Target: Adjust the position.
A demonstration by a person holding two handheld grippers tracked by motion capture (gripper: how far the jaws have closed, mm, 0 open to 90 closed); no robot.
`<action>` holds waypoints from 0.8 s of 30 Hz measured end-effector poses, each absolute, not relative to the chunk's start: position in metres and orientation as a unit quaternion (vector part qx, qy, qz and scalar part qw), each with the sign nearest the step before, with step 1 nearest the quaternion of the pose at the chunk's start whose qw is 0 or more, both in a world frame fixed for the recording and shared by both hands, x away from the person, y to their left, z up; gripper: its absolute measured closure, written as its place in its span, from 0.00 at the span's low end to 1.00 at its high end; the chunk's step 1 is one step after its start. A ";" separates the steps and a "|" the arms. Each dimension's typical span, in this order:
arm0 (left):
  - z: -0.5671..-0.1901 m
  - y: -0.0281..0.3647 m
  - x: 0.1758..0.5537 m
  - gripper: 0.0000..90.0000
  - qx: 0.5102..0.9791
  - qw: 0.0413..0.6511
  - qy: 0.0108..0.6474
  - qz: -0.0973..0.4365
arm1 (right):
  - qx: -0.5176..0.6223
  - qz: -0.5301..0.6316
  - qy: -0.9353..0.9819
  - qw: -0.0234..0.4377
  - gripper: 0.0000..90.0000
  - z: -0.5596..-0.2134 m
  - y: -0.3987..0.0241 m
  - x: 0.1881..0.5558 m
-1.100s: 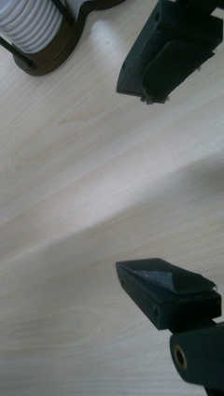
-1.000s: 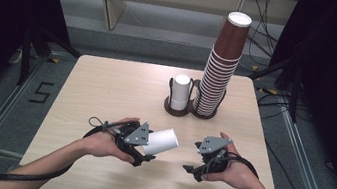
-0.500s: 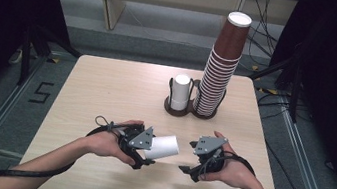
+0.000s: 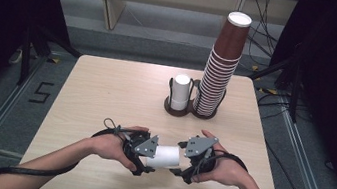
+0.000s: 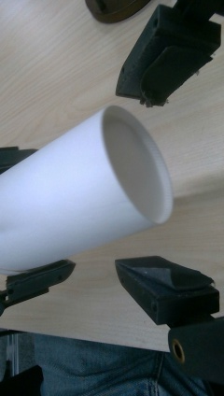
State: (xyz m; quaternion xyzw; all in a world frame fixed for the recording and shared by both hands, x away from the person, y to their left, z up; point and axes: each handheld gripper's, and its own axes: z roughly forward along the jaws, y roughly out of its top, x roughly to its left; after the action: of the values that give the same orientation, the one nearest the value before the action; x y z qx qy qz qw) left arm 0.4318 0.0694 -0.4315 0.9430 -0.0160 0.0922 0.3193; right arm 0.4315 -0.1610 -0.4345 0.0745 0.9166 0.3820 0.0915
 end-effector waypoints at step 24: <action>-0.431 0.060 0.425 0.28 0.947 0.304 -0.062 0.077 | 0.013 0.374 0.926 0.057 0.34 -0.442 -0.142 0.428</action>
State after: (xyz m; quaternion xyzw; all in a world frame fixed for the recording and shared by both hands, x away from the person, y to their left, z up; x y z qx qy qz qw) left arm 0.4250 0.0598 -0.4309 0.9474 -0.0615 0.0771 0.3045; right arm 0.4280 -0.1421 -0.4422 0.0128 0.9257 0.3738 0.0571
